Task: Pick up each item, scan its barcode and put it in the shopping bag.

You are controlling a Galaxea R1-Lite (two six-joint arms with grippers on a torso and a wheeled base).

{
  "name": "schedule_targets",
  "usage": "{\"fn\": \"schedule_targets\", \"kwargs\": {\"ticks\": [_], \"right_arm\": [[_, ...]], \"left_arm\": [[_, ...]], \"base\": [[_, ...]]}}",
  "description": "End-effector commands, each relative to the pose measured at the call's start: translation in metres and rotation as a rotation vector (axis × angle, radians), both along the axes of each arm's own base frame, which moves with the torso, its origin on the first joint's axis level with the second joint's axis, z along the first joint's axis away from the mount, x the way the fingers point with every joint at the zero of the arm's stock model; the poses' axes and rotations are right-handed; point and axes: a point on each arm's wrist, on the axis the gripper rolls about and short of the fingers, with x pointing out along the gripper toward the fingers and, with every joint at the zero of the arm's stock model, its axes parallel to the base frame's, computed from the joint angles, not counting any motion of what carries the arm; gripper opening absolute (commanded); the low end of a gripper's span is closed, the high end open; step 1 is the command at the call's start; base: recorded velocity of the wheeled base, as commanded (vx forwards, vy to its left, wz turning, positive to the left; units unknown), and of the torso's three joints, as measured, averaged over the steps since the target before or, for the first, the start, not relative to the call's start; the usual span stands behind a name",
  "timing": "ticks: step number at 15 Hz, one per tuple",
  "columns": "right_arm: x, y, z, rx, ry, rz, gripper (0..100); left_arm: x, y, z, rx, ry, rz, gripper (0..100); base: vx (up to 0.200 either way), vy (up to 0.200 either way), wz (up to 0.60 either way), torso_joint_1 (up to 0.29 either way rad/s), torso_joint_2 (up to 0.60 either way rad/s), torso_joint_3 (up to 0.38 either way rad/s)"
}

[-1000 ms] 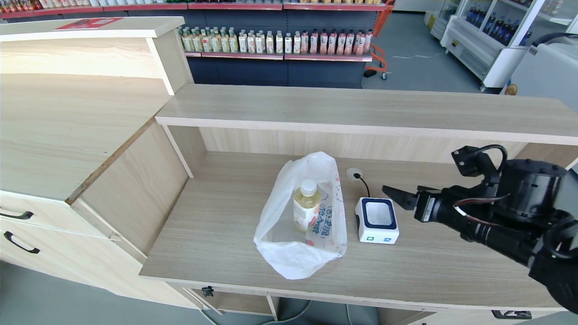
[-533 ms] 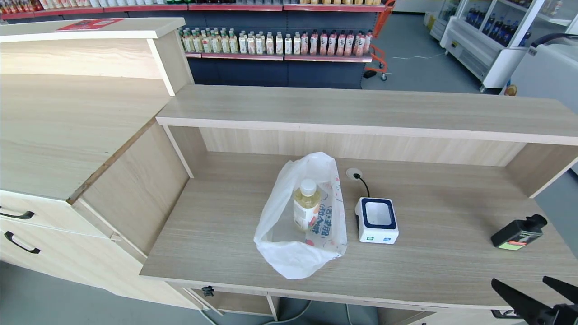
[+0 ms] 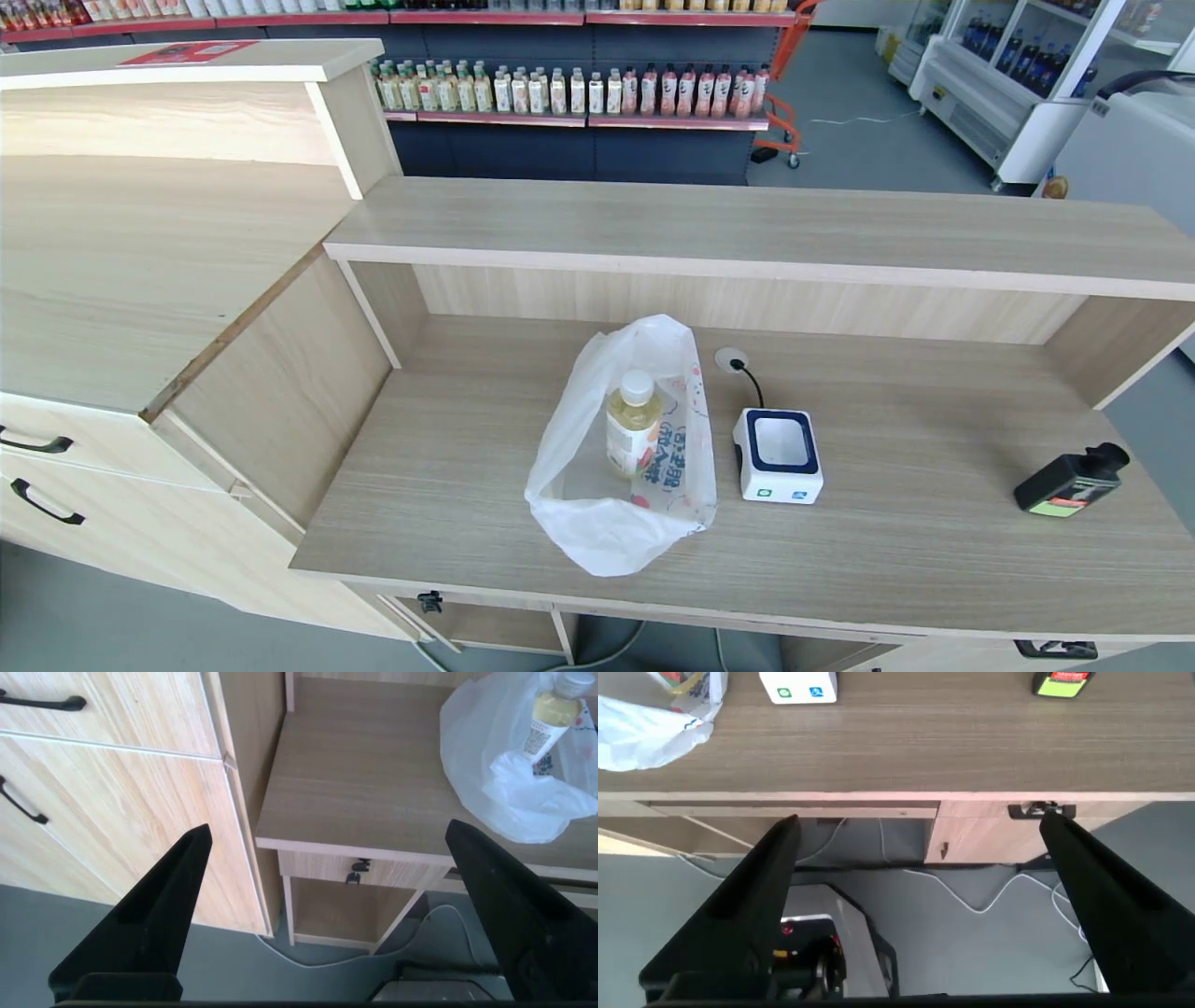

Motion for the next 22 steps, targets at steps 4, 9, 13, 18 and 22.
{"fn": "schedule_targets", "kwargs": {"ticks": [4,9,13,18,22], "right_arm": [[-0.0042,-0.0009,-0.0056,0.003,-0.044,-0.037,100],[-0.0042,-0.001,-0.0056,0.001,-0.044,-0.039,100],[-0.0042,-0.0009,-0.0056,0.002,-0.044,-0.037,100],[-0.0042,-0.0009,-0.0056,0.002,-0.044,-0.037,100],[-0.0042,-0.0009,-0.0056,0.003,-0.044,-0.034,100]], "left_arm": [[0.0,0.0,0.0,0.006,0.0,0.002,100],[0.0,0.0,0.0,0.006,0.0,0.002,100],[0.0,0.0,0.0,0.006,0.0,0.002,100],[0.0,0.0,0.0,0.006,0.0,0.002,100],[0.0,0.0,0.0,0.005,0.0,0.002,100]], "base": [[0.0,-0.15,0.0,0.004,0.0,0.003],[0.0,-0.2,0.0,0.007,0.0,0.002],[0.0,-0.2,0.0,0.002,0.0,0.002],[0.0,-0.2,0.0,0.004,0.0,0.004],[0.0,-0.2,0.0,0.002,0.0,0.004]]}}
